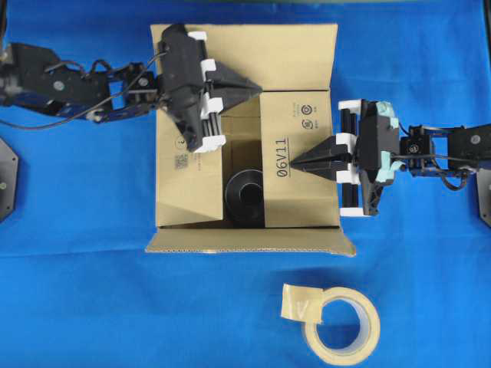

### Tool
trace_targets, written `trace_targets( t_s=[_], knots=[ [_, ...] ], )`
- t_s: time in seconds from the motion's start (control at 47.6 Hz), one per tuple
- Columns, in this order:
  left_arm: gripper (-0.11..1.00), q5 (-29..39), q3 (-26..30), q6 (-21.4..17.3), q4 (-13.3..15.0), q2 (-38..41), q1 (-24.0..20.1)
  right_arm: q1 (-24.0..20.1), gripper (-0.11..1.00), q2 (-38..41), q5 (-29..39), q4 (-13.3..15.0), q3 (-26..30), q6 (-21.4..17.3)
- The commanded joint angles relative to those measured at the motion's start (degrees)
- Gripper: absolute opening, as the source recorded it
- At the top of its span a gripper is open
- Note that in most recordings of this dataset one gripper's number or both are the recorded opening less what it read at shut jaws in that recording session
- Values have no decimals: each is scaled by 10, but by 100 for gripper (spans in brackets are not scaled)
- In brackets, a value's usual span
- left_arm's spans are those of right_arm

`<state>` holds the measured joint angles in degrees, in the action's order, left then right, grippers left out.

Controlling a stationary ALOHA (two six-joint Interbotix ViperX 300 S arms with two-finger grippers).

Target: Close the cardboard box.

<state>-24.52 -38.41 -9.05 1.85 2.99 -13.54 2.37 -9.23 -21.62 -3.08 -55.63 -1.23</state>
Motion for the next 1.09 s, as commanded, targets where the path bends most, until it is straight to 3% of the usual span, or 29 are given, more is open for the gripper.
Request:
trace_targets(
  t_s=[0.0, 0.651, 0.883, 1.072],
  knots=[
    [0, -4, 24, -2, 1, 12, -3, 1, 0, 0, -2, -2, 14, 0],
    [0, -4, 41, -1, 1, 55, -2, 0, 0, -6, -1, -2, 18, -1],
    [0, -3, 39, 0, 1, 54, -2, -16, 0, -76, 42, -2, 28, -1],
    [0, -3, 40, 1, 1, 54, -1, -56, 0, -152, 66, -2, 25, -1]
  ],
)
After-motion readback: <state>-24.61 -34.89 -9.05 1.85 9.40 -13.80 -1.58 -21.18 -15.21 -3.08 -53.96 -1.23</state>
